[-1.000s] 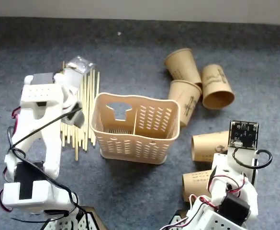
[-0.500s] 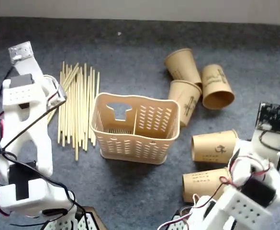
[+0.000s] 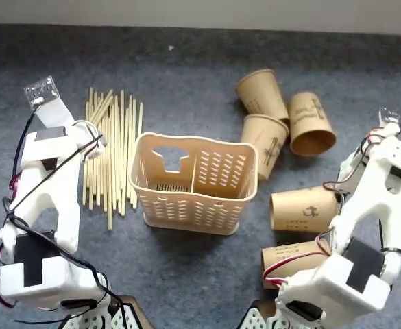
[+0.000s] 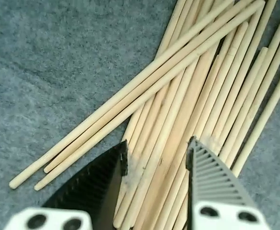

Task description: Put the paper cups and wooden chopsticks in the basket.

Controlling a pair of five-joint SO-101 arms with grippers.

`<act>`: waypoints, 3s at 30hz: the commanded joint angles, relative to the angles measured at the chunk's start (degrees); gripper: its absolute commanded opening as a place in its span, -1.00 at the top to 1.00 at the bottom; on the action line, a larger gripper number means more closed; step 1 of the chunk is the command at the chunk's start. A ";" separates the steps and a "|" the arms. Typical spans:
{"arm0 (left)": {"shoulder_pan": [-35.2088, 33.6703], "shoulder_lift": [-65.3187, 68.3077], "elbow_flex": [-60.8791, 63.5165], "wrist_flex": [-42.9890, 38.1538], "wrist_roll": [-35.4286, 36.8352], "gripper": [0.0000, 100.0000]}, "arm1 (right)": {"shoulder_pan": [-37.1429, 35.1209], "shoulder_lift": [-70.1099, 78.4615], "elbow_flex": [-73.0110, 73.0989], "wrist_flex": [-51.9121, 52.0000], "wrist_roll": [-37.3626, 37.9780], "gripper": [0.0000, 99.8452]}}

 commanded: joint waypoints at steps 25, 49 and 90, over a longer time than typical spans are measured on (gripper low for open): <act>0.92 -0.31 -0.48 -0.88 0.62 0.55 | -12.62 0.31 0.48 4.79 -2.46 0.84; 1.01 -0.31 -0.31 -0.88 0.53 0.55 | -20.62 -10.15 2.77 12.00 6.15 0.84; 1.27 -0.31 -0.13 -0.88 0.53 0.55 | -11.82 -13.58 -3.74 3.74 14.24 0.99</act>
